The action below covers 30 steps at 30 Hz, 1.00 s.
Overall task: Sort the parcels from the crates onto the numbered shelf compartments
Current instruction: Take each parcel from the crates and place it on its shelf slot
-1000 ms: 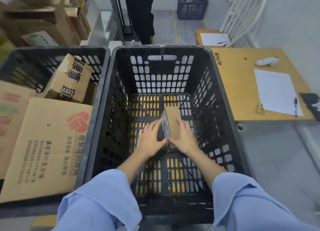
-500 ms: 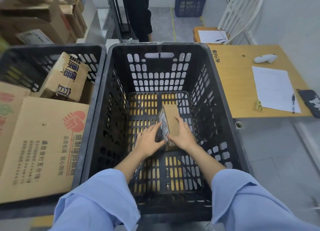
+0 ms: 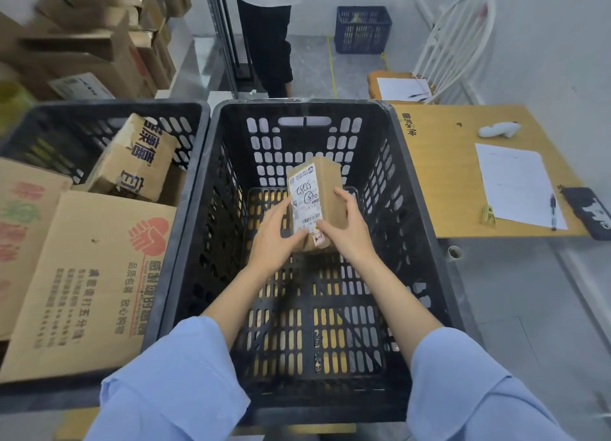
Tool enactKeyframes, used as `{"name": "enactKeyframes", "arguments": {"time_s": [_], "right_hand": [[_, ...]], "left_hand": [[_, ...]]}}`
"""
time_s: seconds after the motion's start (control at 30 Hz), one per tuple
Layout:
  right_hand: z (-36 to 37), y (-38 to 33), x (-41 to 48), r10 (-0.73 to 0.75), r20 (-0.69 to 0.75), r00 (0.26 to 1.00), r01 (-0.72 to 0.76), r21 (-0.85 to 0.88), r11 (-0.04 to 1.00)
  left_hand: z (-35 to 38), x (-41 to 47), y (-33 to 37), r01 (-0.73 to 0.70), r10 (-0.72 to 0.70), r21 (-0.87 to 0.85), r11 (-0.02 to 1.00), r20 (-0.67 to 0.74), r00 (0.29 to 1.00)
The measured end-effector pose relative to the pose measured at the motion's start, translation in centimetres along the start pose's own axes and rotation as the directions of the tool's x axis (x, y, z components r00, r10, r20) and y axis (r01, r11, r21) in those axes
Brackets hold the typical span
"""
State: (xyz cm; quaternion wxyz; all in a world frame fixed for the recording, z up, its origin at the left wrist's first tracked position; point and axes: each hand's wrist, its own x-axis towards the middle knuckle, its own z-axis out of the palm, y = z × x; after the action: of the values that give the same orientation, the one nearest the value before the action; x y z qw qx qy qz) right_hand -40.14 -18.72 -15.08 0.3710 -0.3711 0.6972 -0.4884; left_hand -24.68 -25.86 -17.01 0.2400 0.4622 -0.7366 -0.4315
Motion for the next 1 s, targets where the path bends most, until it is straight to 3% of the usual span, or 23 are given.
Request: {"name": "enactKeyframes", "arguments": {"time_s": [0.13,0.23,0.8,1.0], "right_hand": [[-0.2,-0.8,0.0,-0.026,0.007,1.000,0.026,0.084,0.996],[-0.3,-1.2,-0.1,-0.029,0.028,0.999,0.025,0.133,0.991],[0.4,-4.0,-0.6,-0.115,0.120,0.986,0.105,0.085,0.991],[-0.4,-6.3,-1.1,-0.211,0.248,0.946,0.207,0.039,0.977]], "left_hand": [[-0.5,0.0,1.5,0.019,-0.021,-0.178,0.984,-0.009,1.000],[-0.7,-0.2,2.3,0.049,-0.064,-0.216,0.975,-0.060,0.996],[-5.0,-2.1,6.1,-0.062,0.054,-0.021,0.998,-0.260,0.964],[-7.5,-3.9,8.6,-0.067,0.056,-0.021,0.998,-0.341,0.938]]}}
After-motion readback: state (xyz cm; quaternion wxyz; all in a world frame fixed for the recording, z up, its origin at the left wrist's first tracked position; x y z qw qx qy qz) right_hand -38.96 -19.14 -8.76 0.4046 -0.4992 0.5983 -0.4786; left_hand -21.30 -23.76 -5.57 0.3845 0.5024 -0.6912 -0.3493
